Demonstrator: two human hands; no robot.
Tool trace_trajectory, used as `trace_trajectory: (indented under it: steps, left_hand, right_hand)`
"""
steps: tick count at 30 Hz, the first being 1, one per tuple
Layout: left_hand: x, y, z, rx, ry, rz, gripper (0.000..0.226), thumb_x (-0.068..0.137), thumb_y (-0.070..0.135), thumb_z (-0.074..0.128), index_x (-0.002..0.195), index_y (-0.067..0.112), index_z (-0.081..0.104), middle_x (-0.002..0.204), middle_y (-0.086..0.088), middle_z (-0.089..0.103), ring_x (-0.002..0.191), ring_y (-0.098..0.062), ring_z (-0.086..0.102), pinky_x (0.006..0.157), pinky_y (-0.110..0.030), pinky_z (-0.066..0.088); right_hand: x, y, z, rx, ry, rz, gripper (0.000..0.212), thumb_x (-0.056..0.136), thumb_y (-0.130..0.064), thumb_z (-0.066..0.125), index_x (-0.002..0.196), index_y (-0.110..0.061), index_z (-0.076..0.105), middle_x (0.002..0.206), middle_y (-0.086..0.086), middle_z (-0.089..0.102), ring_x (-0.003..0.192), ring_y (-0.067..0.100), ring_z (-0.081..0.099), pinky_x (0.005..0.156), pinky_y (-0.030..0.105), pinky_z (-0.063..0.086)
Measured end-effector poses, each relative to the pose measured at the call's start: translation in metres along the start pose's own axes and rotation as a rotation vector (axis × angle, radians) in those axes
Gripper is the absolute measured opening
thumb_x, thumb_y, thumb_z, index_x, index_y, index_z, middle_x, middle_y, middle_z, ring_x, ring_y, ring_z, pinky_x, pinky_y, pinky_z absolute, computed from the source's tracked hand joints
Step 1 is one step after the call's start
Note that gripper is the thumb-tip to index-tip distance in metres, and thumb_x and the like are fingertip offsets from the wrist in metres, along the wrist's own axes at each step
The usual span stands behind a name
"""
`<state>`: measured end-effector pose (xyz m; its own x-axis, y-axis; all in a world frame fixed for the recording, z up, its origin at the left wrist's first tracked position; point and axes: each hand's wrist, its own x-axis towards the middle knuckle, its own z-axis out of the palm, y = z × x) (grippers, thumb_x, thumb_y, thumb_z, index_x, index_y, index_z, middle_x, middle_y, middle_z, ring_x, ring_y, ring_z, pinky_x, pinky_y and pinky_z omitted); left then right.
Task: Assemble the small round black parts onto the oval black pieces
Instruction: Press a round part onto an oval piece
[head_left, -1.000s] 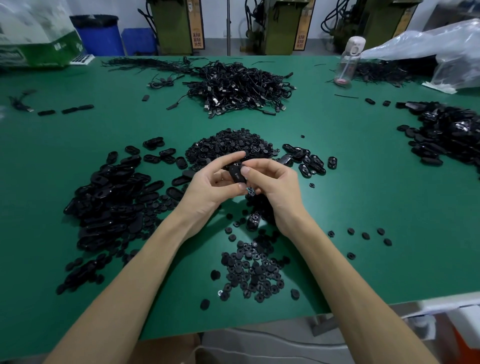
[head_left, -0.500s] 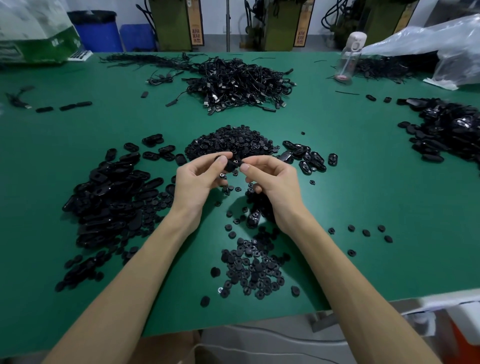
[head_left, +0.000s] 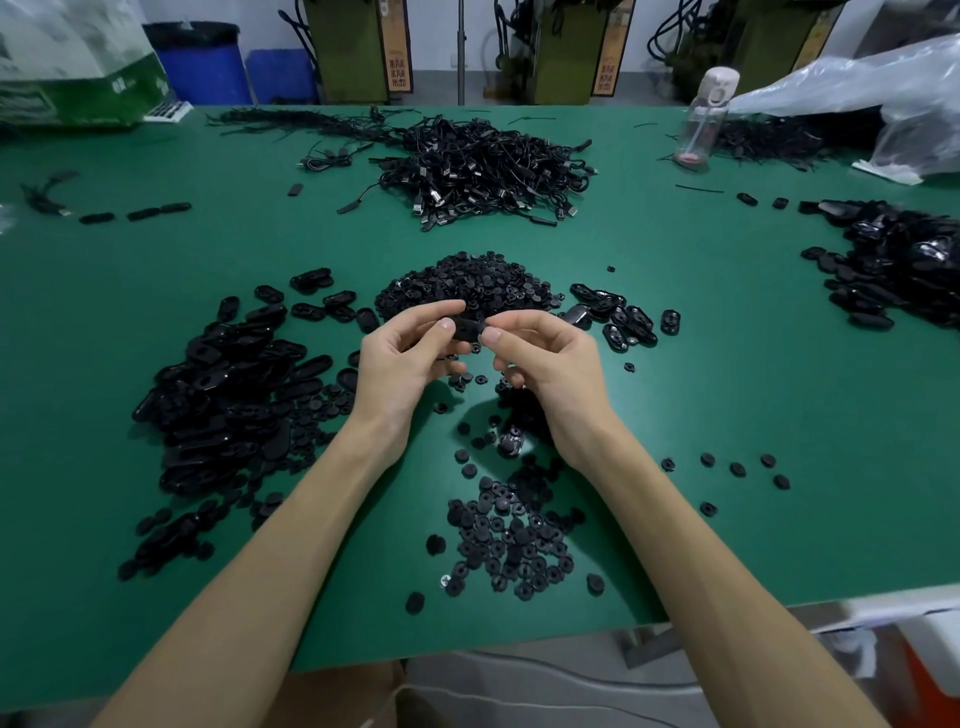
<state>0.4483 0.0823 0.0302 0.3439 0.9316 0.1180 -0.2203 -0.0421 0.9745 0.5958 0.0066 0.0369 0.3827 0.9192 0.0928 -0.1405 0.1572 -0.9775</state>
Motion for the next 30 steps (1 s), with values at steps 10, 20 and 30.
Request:
trace_trajectory:
  steps: [10, 20, 30]
  left_hand:
    - [0.0006, -0.0016, 0.0018, 0.042, -0.009, 0.028, 0.016, 0.098, 0.002, 0.067, 0.112, 0.001, 0.075, 0.098, -0.014, 0.077, 0.084, -0.020, 0.076, 0.071, -0.027, 0.059]
    - [-0.0020, -0.0020, 0.0032, 0.085, -0.066, 0.020, 0.019, 0.097, 0.004, 0.069, 0.114, 0.000, 0.075, 0.105, -0.015, 0.078, 0.095, -0.029, 0.078, 0.081, -0.033, 0.063]
    - [-0.0011, -0.0061, 0.0038, 0.165, -0.042, 0.068, 0.016, 0.097, 0.004, 0.069, 0.111, 0.003, 0.077, 0.100, -0.012, 0.079, 0.093, -0.026, 0.078, 0.079, -0.033, 0.063]
  right_hand:
    - [0.0002, 0.0013, 0.0007, 0.027, -0.058, -0.009, 0.007, 0.087, -0.014, 0.081, 0.091, -0.018, 0.078, 0.080, 0.002, 0.074, 0.067, 0.009, 0.060, 0.061, 0.021, 0.045]
    - [-0.0010, 0.0051, 0.0027, -0.347, 0.161, -0.108, 0.004, 0.087, -0.009, 0.078, 0.090, -0.011, 0.076, 0.081, 0.005, 0.077, 0.075, 0.017, 0.069, 0.074, 0.034, 0.057]
    - [-0.0015, 0.0049, 0.0034, -0.449, 0.194, -0.156, 0.005, 0.087, -0.011, 0.077, 0.088, -0.016, 0.077, 0.078, -0.003, 0.076, 0.071, 0.009, 0.067, 0.070, 0.025, 0.055]
